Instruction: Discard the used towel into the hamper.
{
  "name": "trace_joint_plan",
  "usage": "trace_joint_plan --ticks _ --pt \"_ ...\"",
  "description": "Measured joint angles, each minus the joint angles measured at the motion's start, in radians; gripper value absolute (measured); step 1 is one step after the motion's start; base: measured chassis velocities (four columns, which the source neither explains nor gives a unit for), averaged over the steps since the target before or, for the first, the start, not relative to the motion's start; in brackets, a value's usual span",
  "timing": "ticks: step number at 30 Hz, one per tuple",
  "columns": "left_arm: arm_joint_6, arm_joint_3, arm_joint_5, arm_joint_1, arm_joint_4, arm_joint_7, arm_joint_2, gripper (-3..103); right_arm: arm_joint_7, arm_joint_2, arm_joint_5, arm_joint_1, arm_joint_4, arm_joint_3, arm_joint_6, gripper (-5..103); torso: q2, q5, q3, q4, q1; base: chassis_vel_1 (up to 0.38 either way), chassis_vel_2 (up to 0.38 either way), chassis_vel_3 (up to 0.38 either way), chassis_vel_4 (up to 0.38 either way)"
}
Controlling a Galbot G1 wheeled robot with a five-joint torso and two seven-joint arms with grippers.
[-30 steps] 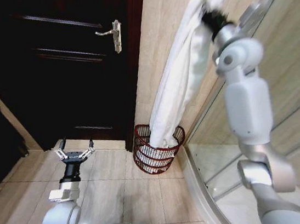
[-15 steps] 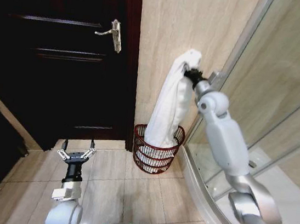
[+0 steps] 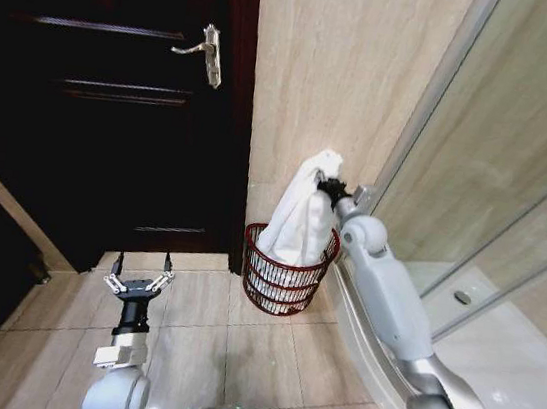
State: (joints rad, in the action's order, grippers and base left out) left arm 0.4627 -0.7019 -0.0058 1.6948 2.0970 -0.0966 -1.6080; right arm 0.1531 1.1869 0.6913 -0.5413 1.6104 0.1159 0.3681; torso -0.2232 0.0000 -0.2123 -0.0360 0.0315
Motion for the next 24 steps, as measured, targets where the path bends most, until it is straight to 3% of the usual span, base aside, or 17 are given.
trace_joint_plan --ticks 17,20,22,24 --pt "0.003 -0.015 -0.02 0.007 0.016 -0.002 0.0 100 -0.018 0.054 -0.097 -0.104 -0.195 0.001 0.025 20 0.0 0.0001 0.0 -0.0003 0.0 0.0 0.0 0.0 0.0" --pt "0.013 -0.019 -0.026 0.007 0.004 -0.003 0.0 100 0.026 0.05 -0.073 -0.125 -0.169 -0.006 0.076 20 -0.001 0.0001 -0.001 -0.0002 0.0 0.0 0.0 0.0 0.0" --pt "0.023 -0.021 -0.031 0.009 -0.007 -0.003 0.0 100 0.122 0.044 0.003 -0.141 -0.127 -0.017 0.135 20 -0.001 -0.0001 -0.001 -0.0003 0.001 0.0 0.0 0.0 0.0" --pt "0.031 -0.023 -0.035 0.011 -0.017 -0.003 0.0 100 0.254 0.036 0.154 -0.145 -0.083 -0.022 0.204 20 -0.002 0.0 -0.001 -0.0002 0.001 0.0 0.0 0.0 0.0"
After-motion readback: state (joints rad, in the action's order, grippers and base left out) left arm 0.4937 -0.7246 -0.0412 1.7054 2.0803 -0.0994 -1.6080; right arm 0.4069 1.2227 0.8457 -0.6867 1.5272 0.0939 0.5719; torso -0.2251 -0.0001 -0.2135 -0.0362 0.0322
